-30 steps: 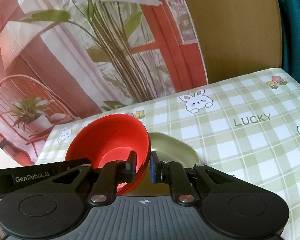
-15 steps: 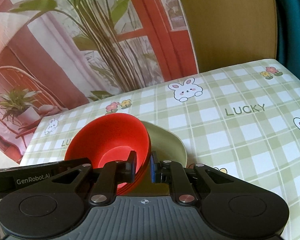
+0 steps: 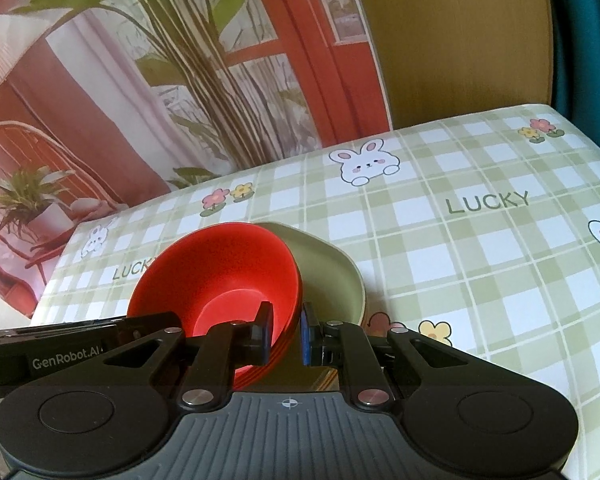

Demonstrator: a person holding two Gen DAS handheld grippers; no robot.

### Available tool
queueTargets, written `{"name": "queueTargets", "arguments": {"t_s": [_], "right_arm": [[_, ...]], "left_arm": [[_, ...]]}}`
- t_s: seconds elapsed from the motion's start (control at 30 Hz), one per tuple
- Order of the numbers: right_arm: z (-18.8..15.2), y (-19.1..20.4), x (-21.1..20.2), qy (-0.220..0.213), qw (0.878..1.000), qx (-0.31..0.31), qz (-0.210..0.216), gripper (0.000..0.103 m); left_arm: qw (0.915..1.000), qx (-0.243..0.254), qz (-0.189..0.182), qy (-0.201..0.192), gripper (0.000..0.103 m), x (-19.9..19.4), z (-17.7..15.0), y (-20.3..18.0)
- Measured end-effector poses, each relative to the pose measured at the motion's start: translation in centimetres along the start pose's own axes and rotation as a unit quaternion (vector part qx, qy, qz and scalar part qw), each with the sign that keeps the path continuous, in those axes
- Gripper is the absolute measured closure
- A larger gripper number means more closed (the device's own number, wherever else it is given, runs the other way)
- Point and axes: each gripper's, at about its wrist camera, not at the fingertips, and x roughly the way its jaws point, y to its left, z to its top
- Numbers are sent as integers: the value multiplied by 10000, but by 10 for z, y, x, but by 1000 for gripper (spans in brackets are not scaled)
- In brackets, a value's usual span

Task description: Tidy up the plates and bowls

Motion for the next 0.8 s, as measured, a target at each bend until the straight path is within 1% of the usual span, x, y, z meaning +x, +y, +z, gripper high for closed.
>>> {"name": "queueTargets", "arguments": {"t_s": [0.3,0.8], "right_arm": [[-3,-3,1,-7,10000,-46,-34,90],[-8,-4,-4,20,10000,-70,4,90]], "left_arm": [[9999,102,49,109,86,11,-4,-3],[9998,147,32,149,85,8,-12,0]]}}
